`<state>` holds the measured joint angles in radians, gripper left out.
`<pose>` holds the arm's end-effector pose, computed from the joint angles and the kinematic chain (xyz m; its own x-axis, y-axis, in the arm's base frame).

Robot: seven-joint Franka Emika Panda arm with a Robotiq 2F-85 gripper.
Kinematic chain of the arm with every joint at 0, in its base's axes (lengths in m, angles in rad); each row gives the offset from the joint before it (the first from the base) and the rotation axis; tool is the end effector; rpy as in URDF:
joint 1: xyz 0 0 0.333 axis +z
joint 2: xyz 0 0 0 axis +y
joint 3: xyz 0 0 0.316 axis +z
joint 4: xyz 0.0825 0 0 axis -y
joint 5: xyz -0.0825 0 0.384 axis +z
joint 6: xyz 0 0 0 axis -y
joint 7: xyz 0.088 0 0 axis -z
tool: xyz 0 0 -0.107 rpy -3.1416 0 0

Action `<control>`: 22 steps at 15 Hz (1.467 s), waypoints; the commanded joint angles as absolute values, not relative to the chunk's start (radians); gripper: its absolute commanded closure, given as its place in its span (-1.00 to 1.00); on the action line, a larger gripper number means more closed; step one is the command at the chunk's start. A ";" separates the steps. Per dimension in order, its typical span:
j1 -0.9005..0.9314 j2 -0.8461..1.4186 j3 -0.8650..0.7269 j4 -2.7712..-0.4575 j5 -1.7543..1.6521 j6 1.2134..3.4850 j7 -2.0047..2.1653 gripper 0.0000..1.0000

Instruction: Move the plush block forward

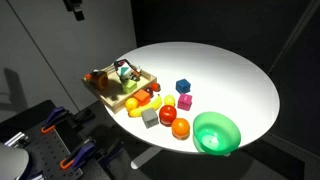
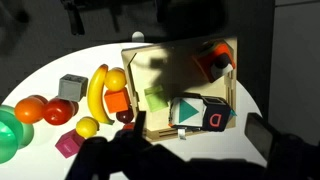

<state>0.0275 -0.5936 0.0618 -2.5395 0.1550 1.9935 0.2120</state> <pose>0.3703 0.0436 0.4744 0.9811 -0.1927 0.0203 -0.1891 -0.9751 -0.1162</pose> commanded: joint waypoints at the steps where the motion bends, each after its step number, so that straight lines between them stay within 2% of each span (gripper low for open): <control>1: 0.023 -0.594 0.065 -2.537 0.157 1.991 0.210 -1.00; 9: 0.004 -0.538 0.079 -2.503 0.128 2.059 0.230 -1.00; 14: 0.003 -0.422 0.095 -2.447 0.099 2.155 0.237 -1.00; 22: 0.010 -0.190 0.120 -2.315 -0.032 2.172 0.251 -1.00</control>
<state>0.0129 -0.2795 0.1087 -2.3895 0.0302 2.1791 0.2151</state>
